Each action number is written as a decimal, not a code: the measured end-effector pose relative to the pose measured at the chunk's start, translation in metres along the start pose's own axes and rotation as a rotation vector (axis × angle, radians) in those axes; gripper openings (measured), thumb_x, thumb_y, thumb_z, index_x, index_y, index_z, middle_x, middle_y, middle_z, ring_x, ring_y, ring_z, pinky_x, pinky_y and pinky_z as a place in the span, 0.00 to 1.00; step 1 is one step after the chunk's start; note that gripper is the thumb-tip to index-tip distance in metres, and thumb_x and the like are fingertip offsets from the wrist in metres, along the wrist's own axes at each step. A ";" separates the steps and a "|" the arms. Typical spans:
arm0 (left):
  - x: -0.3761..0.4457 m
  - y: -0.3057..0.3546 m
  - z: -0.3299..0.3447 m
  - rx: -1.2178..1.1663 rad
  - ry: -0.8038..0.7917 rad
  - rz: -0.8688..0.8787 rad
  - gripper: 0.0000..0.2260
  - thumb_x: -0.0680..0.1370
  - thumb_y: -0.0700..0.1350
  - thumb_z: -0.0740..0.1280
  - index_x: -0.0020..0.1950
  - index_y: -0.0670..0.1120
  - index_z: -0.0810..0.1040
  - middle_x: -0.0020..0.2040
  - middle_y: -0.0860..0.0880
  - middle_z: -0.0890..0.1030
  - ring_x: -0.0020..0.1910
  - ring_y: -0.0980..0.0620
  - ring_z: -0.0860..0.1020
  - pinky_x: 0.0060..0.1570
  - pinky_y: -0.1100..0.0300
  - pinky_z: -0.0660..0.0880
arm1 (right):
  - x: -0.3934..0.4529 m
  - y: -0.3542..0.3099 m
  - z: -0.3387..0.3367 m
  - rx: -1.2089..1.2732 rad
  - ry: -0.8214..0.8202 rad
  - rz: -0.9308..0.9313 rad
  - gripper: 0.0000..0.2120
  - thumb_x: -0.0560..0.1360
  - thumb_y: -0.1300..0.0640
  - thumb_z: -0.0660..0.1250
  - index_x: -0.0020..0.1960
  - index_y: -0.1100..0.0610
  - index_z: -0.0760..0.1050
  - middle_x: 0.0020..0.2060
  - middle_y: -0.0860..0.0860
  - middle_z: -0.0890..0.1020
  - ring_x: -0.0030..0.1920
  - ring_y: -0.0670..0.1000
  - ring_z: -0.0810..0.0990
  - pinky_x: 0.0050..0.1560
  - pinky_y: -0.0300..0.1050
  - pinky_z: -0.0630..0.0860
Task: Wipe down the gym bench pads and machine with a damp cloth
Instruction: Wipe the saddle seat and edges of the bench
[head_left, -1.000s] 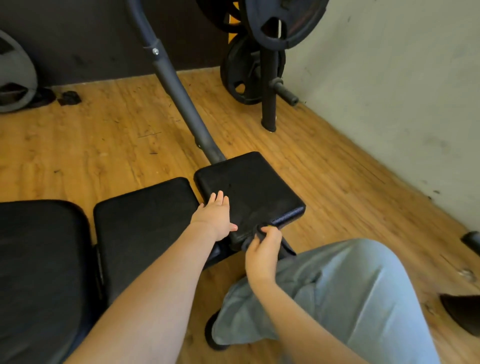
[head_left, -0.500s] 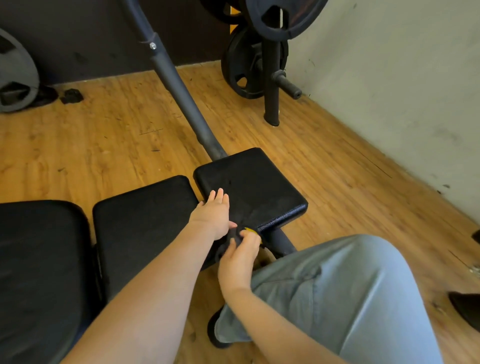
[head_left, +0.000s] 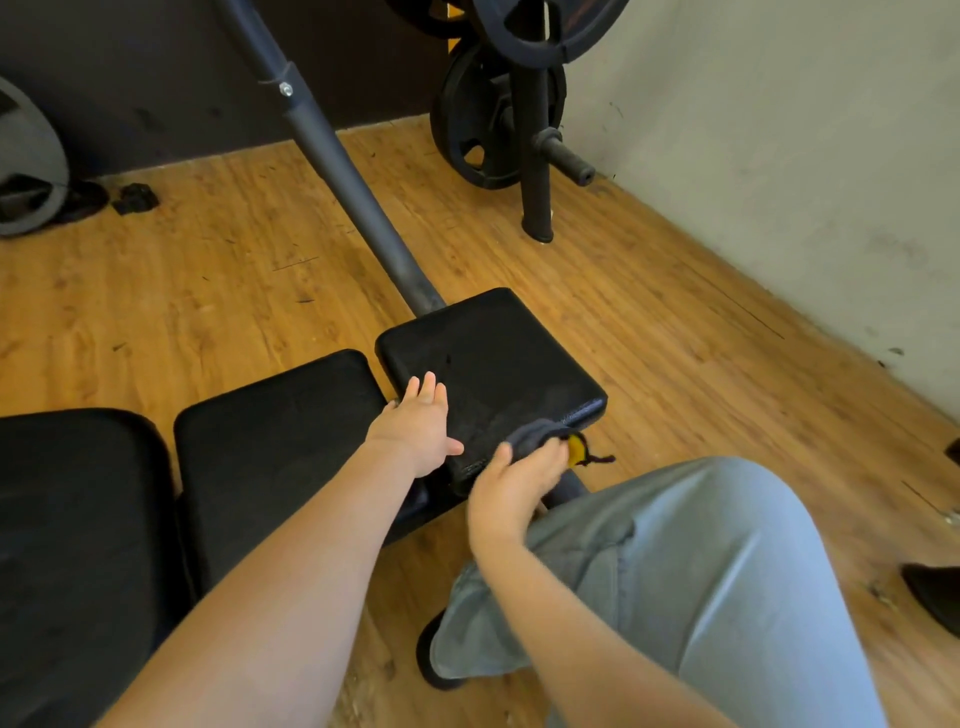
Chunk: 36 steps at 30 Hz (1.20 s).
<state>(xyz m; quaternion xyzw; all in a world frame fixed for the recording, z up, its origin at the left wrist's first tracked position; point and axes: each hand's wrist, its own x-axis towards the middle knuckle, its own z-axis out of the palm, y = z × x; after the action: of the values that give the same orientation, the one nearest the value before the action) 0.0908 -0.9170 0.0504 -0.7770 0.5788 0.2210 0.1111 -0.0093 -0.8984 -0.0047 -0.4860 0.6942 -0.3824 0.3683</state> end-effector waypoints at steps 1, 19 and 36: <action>0.000 0.000 0.000 -0.009 -0.001 -0.003 0.35 0.81 0.50 0.60 0.78 0.41 0.42 0.78 0.45 0.41 0.77 0.46 0.42 0.74 0.49 0.52 | -0.013 0.003 0.001 -0.059 -0.063 -0.086 0.26 0.79 0.64 0.58 0.74 0.63 0.54 0.75 0.56 0.53 0.75 0.51 0.50 0.71 0.36 0.48; 0.000 0.002 0.002 -0.042 -0.001 -0.024 0.35 0.81 0.49 0.60 0.78 0.41 0.41 0.78 0.45 0.39 0.77 0.47 0.41 0.74 0.50 0.51 | -0.009 -0.009 0.001 0.052 -0.100 0.133 0.25 0.81 0.62 0.52 0.76 0.59 0.49 0.76 0.51 0.51 0.75 0.51 0.52 0.73 0.42 0.51; -0.003 0.001 0.003 -0.054 0.019 -0.030 0.35 0.81 0.50 0.60 0.78 0.42 0.42 0.78 0.45 0.40 0.77 0.47 0.42 0.73 0.49 0.51 | 0.033 0.003 -0.006 -0.064 0.029 -0.094 0.24 0.80 0.65 0.53 0.75 0.62 0.54 0.76 0.55 0.50 0.76 0.52 0.48 0.72 0.39 0.48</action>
<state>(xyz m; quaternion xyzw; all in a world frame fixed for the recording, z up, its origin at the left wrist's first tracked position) 0.0888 -0.9132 0.0499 -0.7905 0.5618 0.2275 0.0877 -0.0241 -0.9287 -0.0091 -0.5240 0.6878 -0.3840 0.3239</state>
